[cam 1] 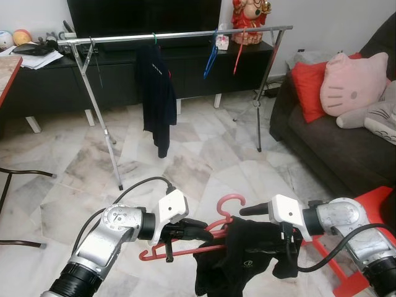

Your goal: Hang hanger

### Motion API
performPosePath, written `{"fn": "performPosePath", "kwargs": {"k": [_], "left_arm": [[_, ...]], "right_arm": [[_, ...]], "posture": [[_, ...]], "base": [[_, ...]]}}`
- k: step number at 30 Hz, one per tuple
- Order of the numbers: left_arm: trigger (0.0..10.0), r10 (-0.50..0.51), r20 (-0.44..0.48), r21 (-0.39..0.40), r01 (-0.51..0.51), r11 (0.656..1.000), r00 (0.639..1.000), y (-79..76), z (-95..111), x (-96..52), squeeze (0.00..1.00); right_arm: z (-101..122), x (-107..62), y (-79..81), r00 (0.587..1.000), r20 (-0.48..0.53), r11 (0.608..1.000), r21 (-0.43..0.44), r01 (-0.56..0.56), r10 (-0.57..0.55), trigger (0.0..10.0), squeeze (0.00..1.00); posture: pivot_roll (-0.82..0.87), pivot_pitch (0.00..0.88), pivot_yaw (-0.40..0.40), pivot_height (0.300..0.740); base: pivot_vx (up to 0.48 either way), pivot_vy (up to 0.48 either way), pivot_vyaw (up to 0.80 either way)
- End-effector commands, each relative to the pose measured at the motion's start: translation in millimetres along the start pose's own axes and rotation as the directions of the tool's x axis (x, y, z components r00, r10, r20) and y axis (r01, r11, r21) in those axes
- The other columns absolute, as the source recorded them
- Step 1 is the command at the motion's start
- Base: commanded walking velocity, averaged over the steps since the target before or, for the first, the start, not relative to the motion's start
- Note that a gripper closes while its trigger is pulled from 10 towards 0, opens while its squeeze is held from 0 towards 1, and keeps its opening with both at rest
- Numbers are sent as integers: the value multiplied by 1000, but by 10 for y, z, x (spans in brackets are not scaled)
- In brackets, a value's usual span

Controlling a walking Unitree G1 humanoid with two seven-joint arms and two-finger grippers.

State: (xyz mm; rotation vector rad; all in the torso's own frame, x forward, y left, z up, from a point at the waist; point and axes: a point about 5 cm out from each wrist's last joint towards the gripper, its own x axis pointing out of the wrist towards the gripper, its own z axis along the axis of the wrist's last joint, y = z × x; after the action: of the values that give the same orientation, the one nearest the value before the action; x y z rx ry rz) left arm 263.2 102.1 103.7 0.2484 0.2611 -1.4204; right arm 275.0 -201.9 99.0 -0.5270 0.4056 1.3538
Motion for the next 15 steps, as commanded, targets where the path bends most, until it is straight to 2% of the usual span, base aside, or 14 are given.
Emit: {"fn": "performPosePath", "kwargs": {"k": [1, 6, 14, 15], "left_arm": [[10000, -20, 24, 42, 19, 999, 1000, 24, 113, 38, 0], [10000, -18, 27, 38, 17, 999, 999, 23, 113, 38, 0], [10000, -32, 34, 42, 30, 999, 999, 9, 133, 49, 0], [10000, -34, 35, 46, 32, 998, 999, 8, 142, 55, 0]], "right_arm": [[47, -27, -57, 1000, 21, 1000, -7, 14, -14, 10000, 0], [23, 34, 5, 999, 38, 999, 20, -33, 32, 10000, 0], [-25, 81, 8, 999, 39, 998, 49, -38, 36, 10000, 0], [-34, 91, 17, 998, 39, 997, 58, -48, 46, 0, 0]], "posture": [[-99, 0, -88, 740], [-96, 0, -91, 740], [-93, 0, -93, 740], [-93, 0, -95, 740]], "base": [[0, 0, 0], [0, 0, 0], [0, 0, 0], [0, 0, 0]]}}
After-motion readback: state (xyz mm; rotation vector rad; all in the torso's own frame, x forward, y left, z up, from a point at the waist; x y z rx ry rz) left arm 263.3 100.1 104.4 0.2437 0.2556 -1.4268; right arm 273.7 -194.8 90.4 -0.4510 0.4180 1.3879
